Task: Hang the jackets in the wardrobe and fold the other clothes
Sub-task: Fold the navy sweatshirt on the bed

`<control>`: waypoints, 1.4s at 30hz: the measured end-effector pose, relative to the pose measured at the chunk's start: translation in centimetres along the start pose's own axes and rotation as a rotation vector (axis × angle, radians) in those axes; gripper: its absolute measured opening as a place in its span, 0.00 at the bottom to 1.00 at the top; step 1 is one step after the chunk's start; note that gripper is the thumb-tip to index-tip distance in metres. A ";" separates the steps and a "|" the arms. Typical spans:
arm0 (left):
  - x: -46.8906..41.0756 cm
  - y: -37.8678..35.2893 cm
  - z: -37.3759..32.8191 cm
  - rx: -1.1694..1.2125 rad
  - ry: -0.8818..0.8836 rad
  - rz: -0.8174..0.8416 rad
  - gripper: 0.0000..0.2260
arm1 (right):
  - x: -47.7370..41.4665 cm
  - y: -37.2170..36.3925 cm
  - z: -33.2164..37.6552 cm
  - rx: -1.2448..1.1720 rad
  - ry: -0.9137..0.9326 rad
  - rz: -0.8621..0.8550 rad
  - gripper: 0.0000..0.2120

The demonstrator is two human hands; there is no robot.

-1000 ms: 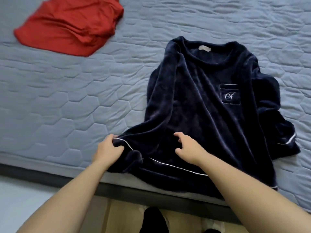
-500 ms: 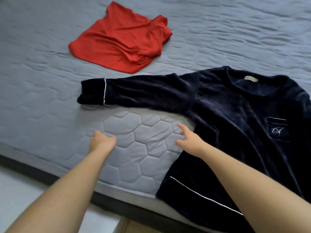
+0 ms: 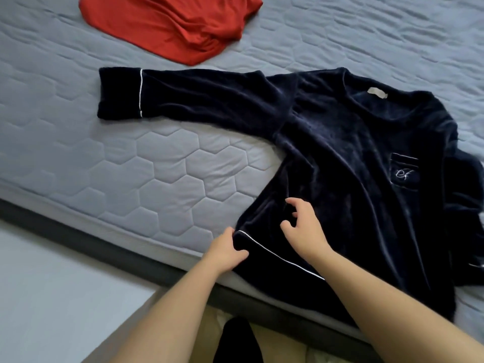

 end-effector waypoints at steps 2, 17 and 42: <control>0.4 -0.4 0.5 -0.052 0.007 -0.132 0.06 | 1.2 -0.4 -2.0 -0.001 -0.054 0.028 0.26; 6.2 -0.6 0.9 -0.503 0.185 -0.518 0.22 | 10.1 1.5 -12.6 0.133 -0.408 0.125 0.20; 11.2 -27.9 -15.9 -1.059 -0.329 0.036 0.31 | 19.4 16.4 -36.2 0.027 -0.604 0.319 0.31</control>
Point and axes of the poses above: each hand's wrist, its own x-axis away from the middle knuckle, its own y-axis out of the back of the hand, z = x × y, the point moved 2 cm from there along -x, towards the middle knuckle, and after that the axes turned 6 degrees about x, right-handed, at the moved point
